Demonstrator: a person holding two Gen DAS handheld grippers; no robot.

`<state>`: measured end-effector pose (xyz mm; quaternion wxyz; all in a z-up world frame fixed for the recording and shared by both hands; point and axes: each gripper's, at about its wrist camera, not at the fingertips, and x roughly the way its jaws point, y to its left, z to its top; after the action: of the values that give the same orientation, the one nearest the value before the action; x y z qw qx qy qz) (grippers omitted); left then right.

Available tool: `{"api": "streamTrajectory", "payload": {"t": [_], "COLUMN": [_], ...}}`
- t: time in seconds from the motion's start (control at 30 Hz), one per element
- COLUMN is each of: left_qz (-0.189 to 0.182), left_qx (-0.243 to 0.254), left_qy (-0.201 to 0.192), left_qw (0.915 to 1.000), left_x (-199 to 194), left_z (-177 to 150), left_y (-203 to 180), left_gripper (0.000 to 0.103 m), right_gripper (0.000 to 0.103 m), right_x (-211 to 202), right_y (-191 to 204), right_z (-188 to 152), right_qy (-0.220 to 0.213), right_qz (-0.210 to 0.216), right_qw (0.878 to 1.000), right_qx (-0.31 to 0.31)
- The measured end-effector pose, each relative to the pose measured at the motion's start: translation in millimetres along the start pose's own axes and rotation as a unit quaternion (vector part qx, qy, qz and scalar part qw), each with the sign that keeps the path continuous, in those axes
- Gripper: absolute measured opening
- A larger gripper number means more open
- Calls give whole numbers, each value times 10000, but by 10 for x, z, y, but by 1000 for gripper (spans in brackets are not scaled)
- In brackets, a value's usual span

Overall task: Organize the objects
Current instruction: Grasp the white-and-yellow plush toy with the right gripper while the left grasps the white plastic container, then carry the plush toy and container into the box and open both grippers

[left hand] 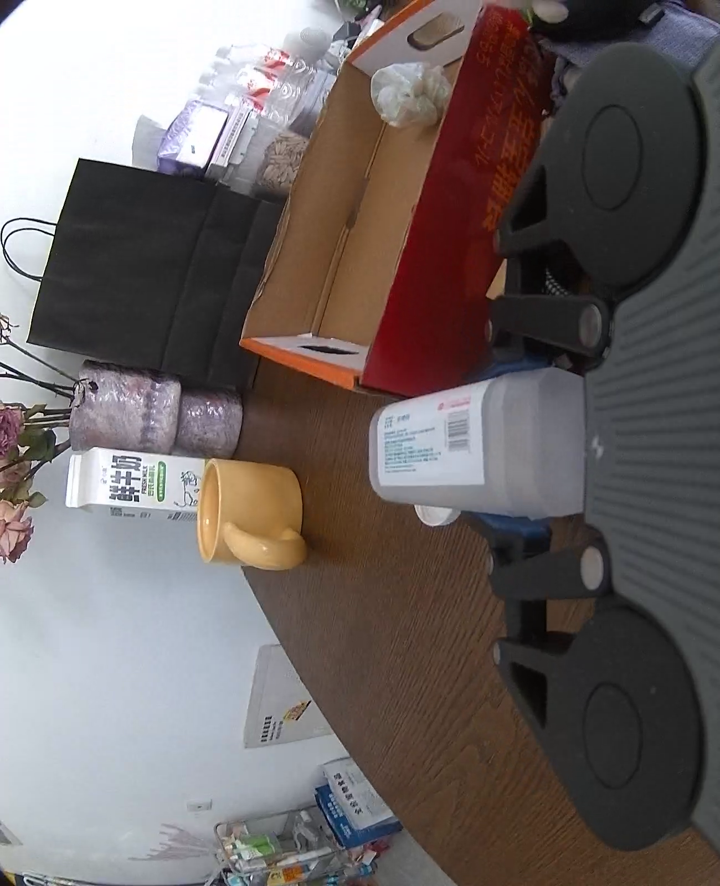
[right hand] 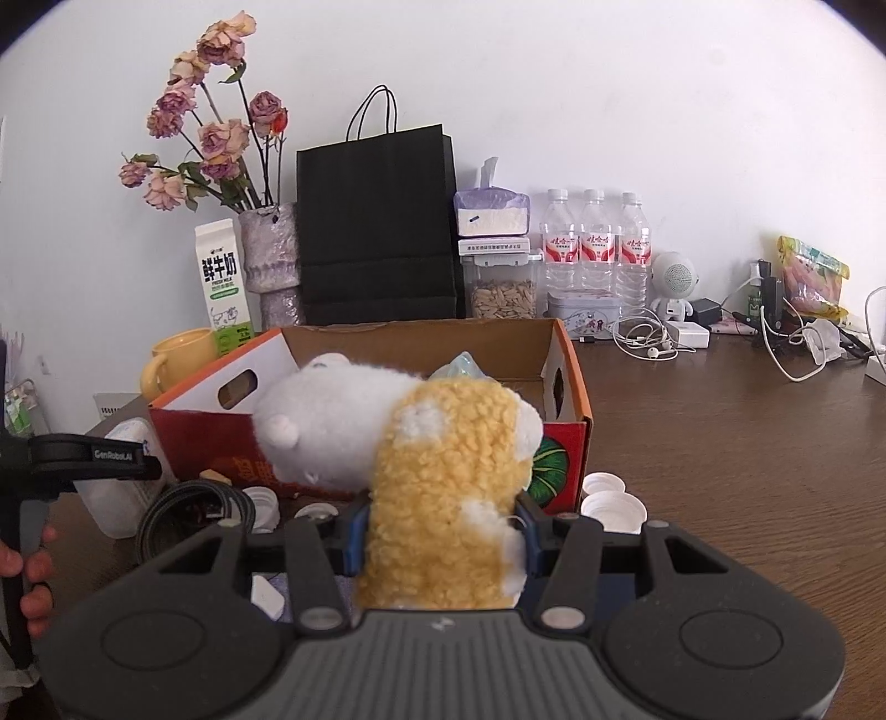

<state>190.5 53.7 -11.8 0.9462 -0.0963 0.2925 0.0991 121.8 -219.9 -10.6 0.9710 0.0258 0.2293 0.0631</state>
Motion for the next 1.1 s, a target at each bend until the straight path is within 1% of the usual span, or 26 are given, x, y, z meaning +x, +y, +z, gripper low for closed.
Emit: {"api": "streamTrajectory", "payload": {"t": [0.17,0.33,0.53,0.63,0.77,0.83,1.0,1.1], "left_qz": [-69,-110,-261,-398,-661,-699,-926,-1050], "left_qx": [112,250,428,523,657,762,869,883], "left_qy": [-144,-395,-681,-927,-1297,-1466,-1675,-1718], "left_qw": [9998,9988,9964,9935,9872,9838,9777,9755], "left_x": [-98,-244,-462,-614,-788,-825,-816,-756], "left_z": [-35,-47,-43,-3,114,179,345,417], "left_y": [43,62,41,-12,-141,-240,-488,-608], "left_gripper": [45,45,45,45,45,45,45,45], "right_gripper": [49,49,49,49,49,49,49,49], "right_x": [2,-13,-27,-43,-49,-34,59,147], "right_y": [-5,-5,2,26,81,119,232,302], "right_z": [-28,-33,-19,15,113,174,340,454], "right_qy": [35,27,-7,-74,-212,-264,-388,-425], "right_qz": [22,49,86,123,171,212,274,297], "right_qw": [10000,10000,9999,9998,9994,9991,9979,9973], "right_qx": [-4,-24,-64,-129,-231,-273,-435,-515]}}
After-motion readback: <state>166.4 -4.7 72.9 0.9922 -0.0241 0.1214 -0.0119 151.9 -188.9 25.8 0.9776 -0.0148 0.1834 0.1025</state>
